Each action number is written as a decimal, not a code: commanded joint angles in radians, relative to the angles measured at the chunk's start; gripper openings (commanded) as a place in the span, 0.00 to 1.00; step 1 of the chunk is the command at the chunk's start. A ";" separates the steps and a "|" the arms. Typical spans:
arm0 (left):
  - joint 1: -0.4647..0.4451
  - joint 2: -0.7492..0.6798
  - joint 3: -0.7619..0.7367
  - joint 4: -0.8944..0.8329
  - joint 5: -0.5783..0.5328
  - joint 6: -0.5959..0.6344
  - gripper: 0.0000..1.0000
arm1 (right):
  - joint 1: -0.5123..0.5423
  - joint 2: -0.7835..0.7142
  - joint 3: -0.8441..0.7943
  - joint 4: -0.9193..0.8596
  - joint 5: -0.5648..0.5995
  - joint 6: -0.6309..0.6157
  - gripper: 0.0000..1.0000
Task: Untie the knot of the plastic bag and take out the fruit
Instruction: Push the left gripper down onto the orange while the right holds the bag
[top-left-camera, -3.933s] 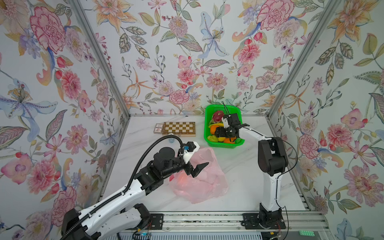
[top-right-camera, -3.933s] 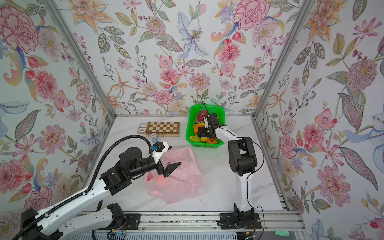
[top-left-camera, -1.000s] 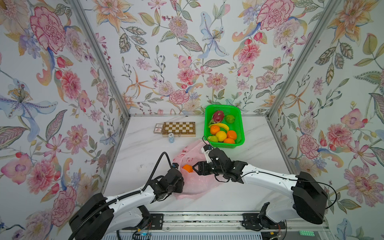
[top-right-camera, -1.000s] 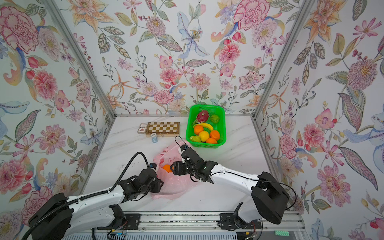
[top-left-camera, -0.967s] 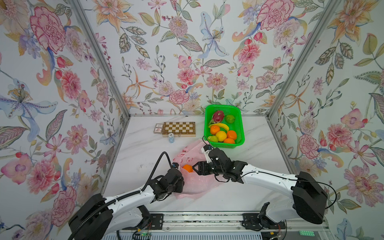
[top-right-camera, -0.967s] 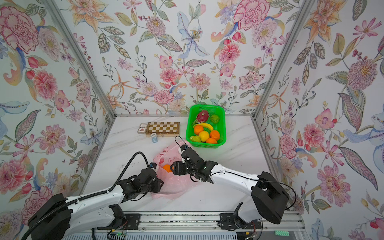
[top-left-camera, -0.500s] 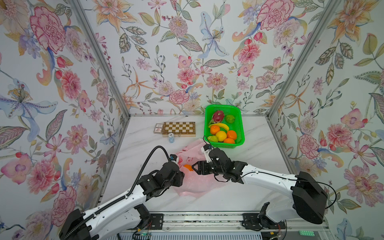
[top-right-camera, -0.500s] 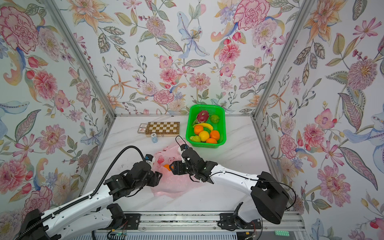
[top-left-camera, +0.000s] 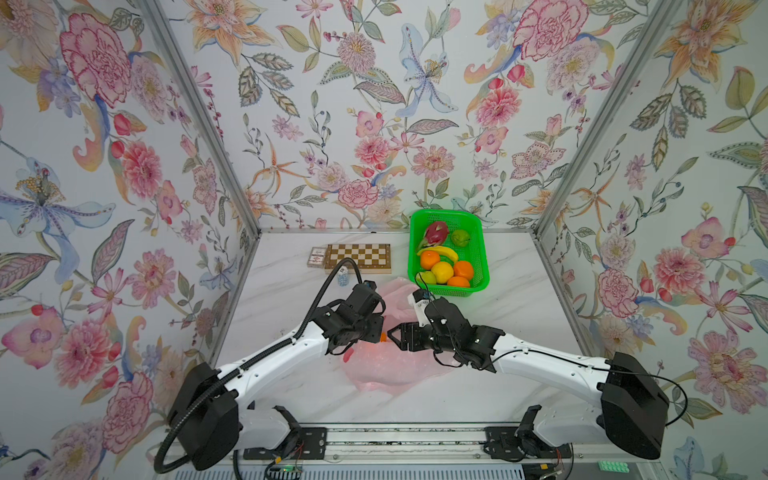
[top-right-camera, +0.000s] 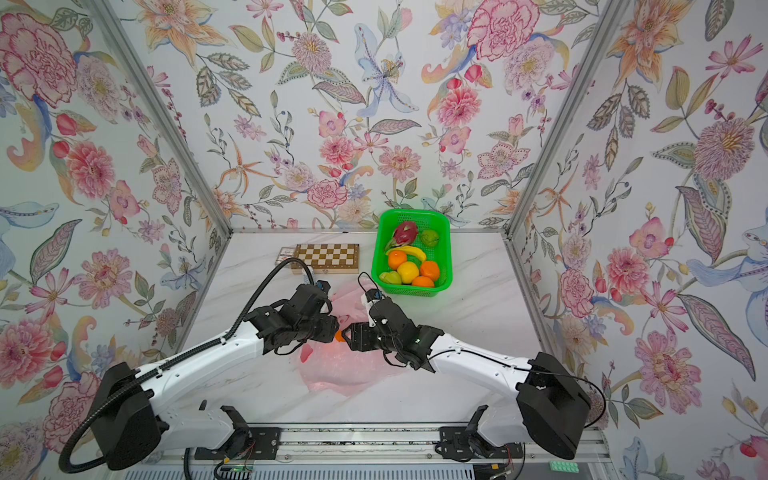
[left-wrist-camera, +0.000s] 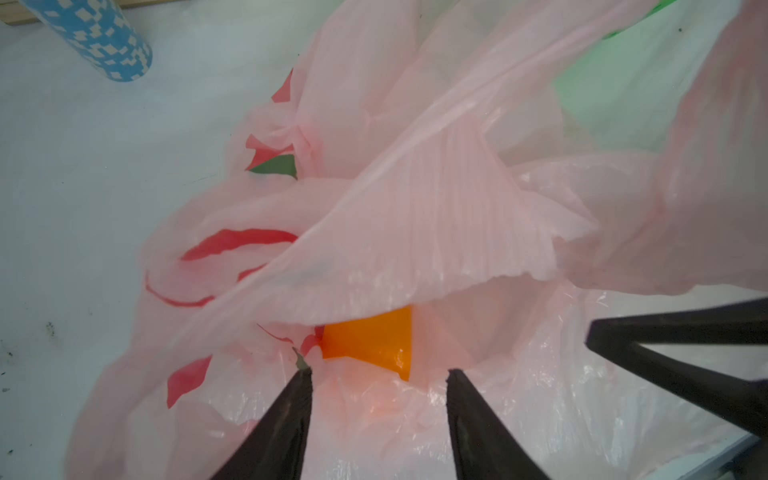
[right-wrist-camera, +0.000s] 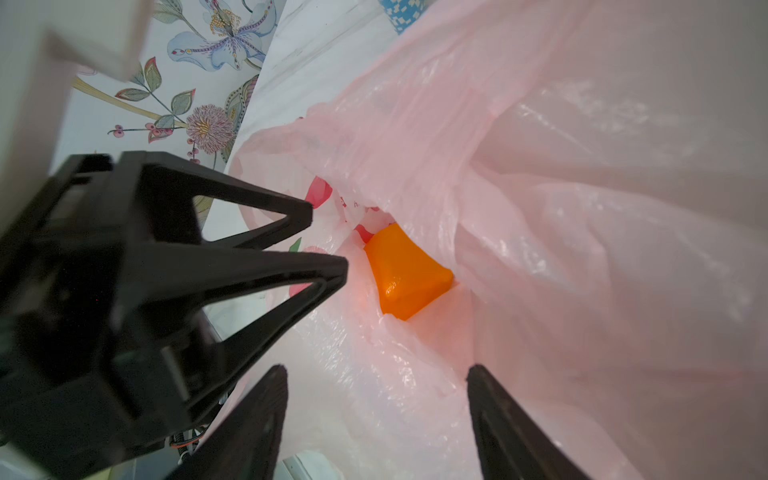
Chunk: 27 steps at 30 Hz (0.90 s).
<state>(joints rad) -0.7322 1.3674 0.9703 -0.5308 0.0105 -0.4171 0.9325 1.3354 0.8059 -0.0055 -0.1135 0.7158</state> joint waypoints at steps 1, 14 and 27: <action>0.025 0.052 0.041 0.001 0.018 0.028 0.56 | -0.005 -0.039 -0.032 -0.005 0.031 0.009 0.71; 0.039 0.240 0.055 0.051 0.053 0.086 0.73 | -0.004 -0.055 -0.043 -0.003 0.036 0.011 0.76; 0.037 0.260 -0.004 0.086 0.043 0.080 0.52 | -0.005 -0.039 -0.028 -0.003 0.032 0.010 0.78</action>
<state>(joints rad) -0.7048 1.6161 0.9833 -0.4484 0.0490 -0.3424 0.9314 1.2953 0.7681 -0.0063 -0.0925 0.7235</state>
